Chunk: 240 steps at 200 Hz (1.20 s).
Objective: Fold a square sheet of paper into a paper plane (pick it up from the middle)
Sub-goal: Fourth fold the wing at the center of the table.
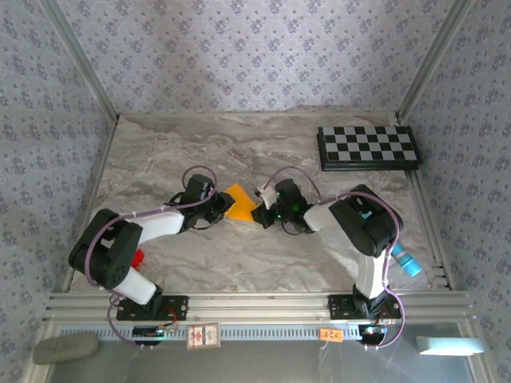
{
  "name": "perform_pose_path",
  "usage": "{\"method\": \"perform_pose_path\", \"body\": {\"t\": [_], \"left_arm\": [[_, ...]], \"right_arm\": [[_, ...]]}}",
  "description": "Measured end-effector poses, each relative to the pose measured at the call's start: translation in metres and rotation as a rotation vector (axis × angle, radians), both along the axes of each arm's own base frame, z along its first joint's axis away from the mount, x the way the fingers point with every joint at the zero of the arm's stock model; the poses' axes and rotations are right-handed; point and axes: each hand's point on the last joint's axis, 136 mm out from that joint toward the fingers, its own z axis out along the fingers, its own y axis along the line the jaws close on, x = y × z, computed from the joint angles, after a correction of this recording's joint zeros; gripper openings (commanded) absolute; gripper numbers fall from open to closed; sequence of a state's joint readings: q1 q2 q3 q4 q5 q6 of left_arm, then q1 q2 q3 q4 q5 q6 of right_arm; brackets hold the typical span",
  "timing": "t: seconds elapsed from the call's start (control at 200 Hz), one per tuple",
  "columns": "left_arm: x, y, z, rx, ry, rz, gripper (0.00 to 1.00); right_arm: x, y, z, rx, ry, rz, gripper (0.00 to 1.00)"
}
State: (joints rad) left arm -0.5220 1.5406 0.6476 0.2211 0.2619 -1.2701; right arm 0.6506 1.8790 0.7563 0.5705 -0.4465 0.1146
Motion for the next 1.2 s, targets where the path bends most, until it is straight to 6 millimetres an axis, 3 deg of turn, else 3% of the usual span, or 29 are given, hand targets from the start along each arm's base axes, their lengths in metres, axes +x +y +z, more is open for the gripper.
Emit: {"method": "perform_pose_path", "body": {"t": [0.37, 1.199], "left_arm": [[-0.001, -0.008, -0.020, 0.005, 0.029, -0.024, 0.31], [0.007, -0.015, -0.017, 0.040, -0.009, -0.079, 0.34]], "right_arm": [[0.005, 0.002, 0.004, 0.069, 0.093, -0.025, 0.11], [0.010, 0.003, 0.003, 0.133, 0.301, -0.051, 0.11]]}}
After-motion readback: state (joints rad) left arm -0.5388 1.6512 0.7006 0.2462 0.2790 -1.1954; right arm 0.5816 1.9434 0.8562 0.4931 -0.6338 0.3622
